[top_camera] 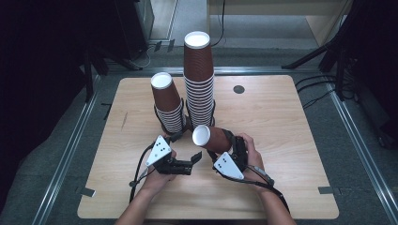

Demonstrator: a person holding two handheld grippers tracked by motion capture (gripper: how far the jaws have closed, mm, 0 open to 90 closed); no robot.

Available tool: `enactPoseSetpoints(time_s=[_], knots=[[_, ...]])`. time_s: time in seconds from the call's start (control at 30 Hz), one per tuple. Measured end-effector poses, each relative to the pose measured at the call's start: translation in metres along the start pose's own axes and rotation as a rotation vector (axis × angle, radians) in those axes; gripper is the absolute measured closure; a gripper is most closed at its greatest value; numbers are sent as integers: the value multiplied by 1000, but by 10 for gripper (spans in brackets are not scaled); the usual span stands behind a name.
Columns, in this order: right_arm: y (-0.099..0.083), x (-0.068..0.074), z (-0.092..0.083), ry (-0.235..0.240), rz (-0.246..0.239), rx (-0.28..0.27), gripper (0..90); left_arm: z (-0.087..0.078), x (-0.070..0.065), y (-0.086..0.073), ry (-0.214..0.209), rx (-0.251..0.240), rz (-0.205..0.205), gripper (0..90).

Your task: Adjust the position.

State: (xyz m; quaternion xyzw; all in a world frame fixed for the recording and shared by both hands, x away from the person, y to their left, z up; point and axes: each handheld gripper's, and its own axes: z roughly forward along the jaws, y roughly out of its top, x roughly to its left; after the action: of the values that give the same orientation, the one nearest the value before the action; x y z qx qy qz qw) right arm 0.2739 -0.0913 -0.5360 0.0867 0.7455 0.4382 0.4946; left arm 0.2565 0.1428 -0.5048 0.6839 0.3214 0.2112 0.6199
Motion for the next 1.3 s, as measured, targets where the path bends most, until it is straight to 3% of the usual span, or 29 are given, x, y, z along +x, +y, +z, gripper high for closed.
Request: enactPoseSetpoints(time_s=[0.2, 0.33, 0.4, 0.8, 1.2, 1.3], knots=[[0, 3, 0, 19, -6, -23, 132, 1, 0, 1, -8, 12, -2, 2], [0, 5, 0, 31, -38, -27, 132, 1, -1, 1, -20, 22, -8, 8], [0, 6, 0, 38, -55, -26, 132, 2, -1, 2, -19, 28, -13, 55], [2, 13, 3, 73, -127, -27, 132, 4, -1, 3, -49, 64, -22, 73], [9, 21, 5, 98, -203, -42, 132, 2, 0, 5, -44, 76, -29, 138], [10, 19, 5, 90, -198, -39, 132, 1, 0, 5, -46, 82, -31, 139]])
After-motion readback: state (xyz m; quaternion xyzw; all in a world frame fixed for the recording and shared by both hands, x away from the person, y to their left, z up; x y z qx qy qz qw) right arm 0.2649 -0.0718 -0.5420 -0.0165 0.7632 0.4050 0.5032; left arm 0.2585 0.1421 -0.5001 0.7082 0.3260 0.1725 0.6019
